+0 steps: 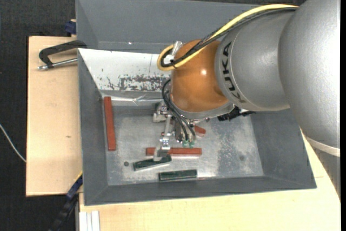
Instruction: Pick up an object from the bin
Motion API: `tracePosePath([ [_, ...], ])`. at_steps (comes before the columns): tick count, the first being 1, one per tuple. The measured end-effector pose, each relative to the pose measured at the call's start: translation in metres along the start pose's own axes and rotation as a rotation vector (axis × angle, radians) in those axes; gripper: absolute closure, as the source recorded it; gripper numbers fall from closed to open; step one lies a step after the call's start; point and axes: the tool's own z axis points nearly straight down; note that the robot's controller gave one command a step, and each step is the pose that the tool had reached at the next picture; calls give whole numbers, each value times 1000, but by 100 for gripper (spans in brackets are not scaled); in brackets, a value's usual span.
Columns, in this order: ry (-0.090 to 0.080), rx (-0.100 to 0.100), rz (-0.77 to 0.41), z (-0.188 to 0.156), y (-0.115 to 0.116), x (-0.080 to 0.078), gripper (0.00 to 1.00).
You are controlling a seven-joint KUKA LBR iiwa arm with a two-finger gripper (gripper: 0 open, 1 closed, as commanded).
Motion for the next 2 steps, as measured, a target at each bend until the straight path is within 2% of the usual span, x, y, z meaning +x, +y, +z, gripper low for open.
tracePosePath([
  [1, 14, 2, -141, 9, -18, 7, 0],
  [2, -3, -2, -248, 43, -17, 26, 100],
])
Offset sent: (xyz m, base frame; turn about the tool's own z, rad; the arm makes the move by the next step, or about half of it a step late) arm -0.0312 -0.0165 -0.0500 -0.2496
